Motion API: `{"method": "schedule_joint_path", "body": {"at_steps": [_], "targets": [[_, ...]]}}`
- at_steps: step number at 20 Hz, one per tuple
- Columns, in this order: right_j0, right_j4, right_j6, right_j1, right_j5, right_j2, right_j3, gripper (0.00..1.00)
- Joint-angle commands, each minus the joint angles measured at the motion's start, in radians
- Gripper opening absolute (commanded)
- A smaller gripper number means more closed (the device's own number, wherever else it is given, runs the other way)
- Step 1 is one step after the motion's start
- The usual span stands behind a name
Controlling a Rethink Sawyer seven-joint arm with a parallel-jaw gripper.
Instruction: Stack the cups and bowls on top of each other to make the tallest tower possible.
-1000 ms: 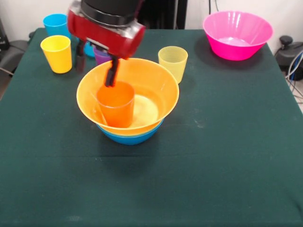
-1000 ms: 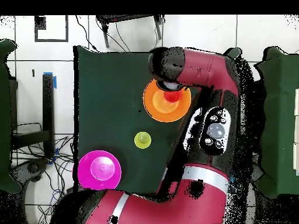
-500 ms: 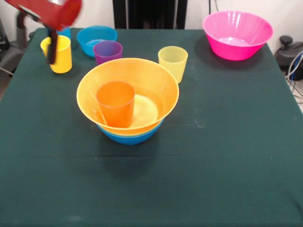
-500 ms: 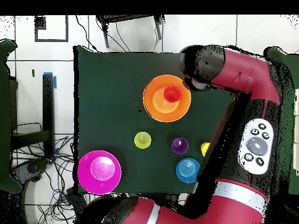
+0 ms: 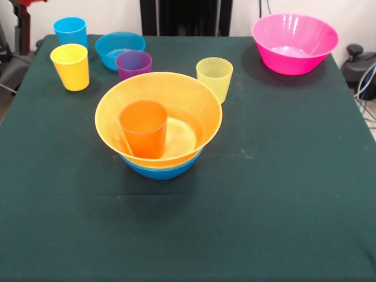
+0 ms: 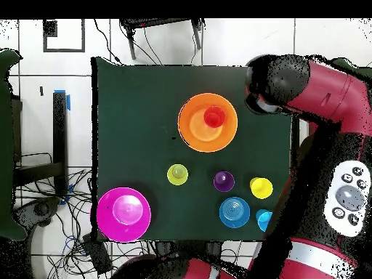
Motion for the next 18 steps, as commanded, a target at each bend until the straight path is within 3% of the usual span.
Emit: {"method": "schedule_joint_path", "body": {"at_steps": [1, 5, 11, 18], "targets": [[-0.012, -0.103, -0.272, 0.003, 0.057, 0.116, 0.086, 1.00], [-0.035, -0.067, -0.230, 0.004, 0.050, 0.148, 0.126, 1.00], [0.005, -0.091, -0.146, -0.036, 0.075, 0.084, 0.204, 1.00], [-0.037, -0.065, -0.229, -0.166, 0.021, 0.127, 0.393, 1.00]]}}
